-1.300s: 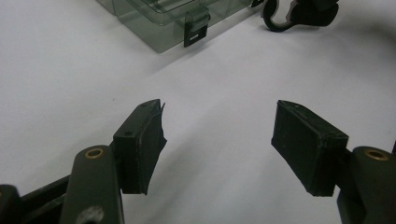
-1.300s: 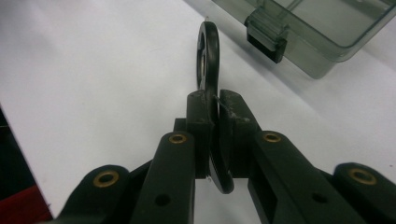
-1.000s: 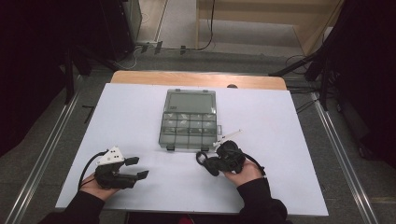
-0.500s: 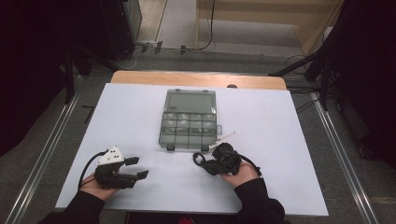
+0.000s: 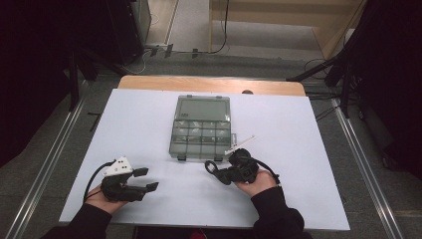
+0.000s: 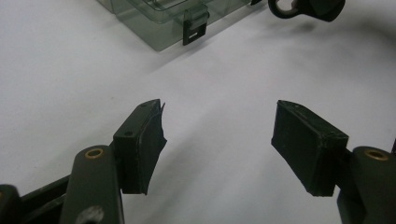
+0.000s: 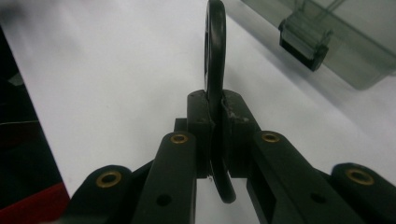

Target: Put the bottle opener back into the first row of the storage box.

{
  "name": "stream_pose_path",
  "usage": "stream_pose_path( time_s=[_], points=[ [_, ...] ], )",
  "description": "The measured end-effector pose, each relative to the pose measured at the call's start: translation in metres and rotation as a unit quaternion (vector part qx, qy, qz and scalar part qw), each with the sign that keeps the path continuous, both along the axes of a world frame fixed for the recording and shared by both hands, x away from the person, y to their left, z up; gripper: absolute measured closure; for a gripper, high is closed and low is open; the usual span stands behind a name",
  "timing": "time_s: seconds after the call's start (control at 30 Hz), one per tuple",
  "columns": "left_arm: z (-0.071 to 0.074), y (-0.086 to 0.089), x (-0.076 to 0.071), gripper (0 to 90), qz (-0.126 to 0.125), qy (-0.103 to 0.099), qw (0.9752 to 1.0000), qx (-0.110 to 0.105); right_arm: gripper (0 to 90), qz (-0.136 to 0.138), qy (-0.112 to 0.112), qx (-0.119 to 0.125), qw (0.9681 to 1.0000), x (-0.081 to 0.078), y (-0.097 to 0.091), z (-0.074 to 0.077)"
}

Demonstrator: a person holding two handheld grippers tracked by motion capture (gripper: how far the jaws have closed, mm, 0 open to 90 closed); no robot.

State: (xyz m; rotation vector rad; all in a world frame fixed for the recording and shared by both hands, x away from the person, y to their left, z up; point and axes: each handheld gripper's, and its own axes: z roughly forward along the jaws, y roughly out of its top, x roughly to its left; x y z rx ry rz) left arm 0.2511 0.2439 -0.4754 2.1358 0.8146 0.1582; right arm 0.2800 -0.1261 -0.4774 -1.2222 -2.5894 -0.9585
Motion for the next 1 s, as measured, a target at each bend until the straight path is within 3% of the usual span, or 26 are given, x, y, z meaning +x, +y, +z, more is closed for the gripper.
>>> stream_pose_path(
  time_s=[0.27, 0.6, 1.0],
  points=[
    [0.000, 0.001, 0.000, 33.4, 0.002, 0.002, 1.0000, 0.000, 84.4, 0.015, -0.010, 0.014, 0.9997, 0.009, -0.004, 0.020],
    [-0.001, -0.001, 0.000, 33.4, -0.002, 0.006, 1.0000, 0.001, 84.4, 0.038, -0.017, 0.012, 0.9991, 0.024, -0.008, 0.042],
    [-0.002, 0.000, 0.001, 33.4, -0.003, 0.006, 1.0000, 0.000, 84.4, 0.062, -0.022, 0.009, 0.9978, 0.044, -0.008, 0.052]
  ],
)
